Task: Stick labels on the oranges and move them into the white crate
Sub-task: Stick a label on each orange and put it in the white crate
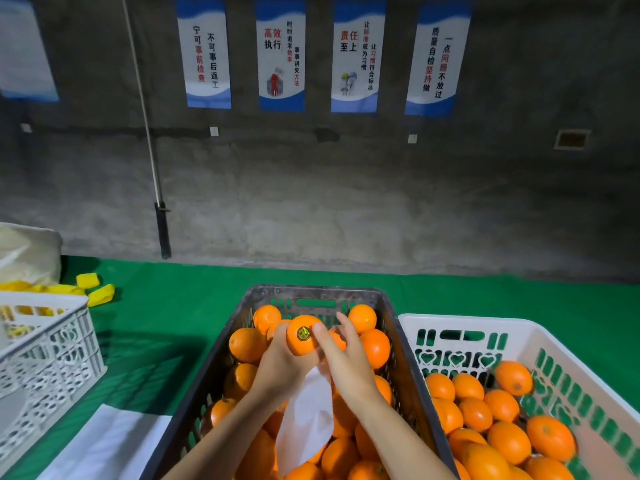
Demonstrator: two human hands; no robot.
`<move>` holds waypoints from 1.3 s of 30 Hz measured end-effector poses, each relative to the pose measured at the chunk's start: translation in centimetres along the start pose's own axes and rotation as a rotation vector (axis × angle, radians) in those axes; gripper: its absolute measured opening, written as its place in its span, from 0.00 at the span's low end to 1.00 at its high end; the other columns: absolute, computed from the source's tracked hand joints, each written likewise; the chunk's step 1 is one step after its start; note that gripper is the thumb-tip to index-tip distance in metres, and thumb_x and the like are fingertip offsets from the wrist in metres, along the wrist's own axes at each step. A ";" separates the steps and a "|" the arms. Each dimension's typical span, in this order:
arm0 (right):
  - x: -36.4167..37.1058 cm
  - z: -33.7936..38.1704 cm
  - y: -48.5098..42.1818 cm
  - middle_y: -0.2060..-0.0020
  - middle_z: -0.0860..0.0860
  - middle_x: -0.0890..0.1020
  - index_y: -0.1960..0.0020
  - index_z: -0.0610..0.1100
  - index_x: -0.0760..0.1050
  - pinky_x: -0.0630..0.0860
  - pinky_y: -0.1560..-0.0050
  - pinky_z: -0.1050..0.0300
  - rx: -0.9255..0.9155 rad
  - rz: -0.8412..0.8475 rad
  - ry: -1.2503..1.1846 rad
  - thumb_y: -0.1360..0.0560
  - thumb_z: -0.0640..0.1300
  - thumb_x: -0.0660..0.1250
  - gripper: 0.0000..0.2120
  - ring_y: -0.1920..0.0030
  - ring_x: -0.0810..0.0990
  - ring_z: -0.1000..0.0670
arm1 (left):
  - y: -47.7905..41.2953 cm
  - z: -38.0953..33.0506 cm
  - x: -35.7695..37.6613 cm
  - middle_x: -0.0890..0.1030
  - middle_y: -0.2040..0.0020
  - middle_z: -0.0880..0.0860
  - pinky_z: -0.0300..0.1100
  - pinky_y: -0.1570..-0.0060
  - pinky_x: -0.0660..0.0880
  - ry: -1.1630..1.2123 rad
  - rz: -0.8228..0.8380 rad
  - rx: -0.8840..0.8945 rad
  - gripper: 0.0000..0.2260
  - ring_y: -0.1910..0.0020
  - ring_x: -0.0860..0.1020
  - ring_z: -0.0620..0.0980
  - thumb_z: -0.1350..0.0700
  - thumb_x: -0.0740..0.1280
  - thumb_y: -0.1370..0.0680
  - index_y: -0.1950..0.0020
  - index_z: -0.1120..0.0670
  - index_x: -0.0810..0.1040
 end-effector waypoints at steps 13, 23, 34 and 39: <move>-0.3 -2.2 -1.3 0.46 0.48 0.83 0.38 0.45 0.73 0.81 0.48 0.51 0.145 -0.053 -0.218 0.28 0.69 0.66 0.32 0.44 0.83 0.44 | 1.8 -3.6 2.7 0.84 0.54 0.45 0.38 0.56 0.80 0.050 0.339 0.172 0.10 0.54 0.82 0.44 0.57 0.74 0.25 0.47 0.45 0.78; -4.4 -4.0 -0.8 0.49 0.45 0.82 0.38 0.47 0.72 0.70 0.38 0.48 0.418 -0.382 -0.837 0.25 0.74 0.53 0.34 0.46 0.82 0.45 | 0.7 -1.6 1.7 0.82 0.55 0.37 0.37 0.61 0.80 -0.175 0.193 0.100 0.04 0.56 0.81 0.41 0.44 0.71 0.24 0.56 0.33 0.80; -4.1 -3.9 -1.0 0.34 0.40 0.78 0.32 0.37 0.69 0.65 0.30 0.45 0.468 -0.366 -1.391 0.23 0.73 0.48 0.41 0.30 0.72 0.39 | 0.1 -0.5 0.7 0.79 0.57 0.54 0.43 0.59 0.77 -0.289 0.047 0.095 0.11 0.58 0.77 0.51 0.49 0.65 0.20 0.56 0.56 0.78; -4.4 -4.1 -0.9 0.51 0.41 0.83 0.37 0.40 0.70 0.70 0.40 0.46 0.442 -0.386 -1.524 0.23 0.72 0.49 0.37 0.49 0.80 0.39 | 0.3 -0.8 0.9 0.81 0.54 0.48 0.40 0.56 0.79 -0.287 0.063 0.087 0.05 0.56 0.79 0.46 0.51 0.64 0.18 0.46 0.48 0.79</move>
Point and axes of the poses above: each hand's wrist, its own y-axis away from the middle knuckle, its own x-axis out of the palm, z = x × y, the point moved 8 cm from there along -y, towards the middle knuckle
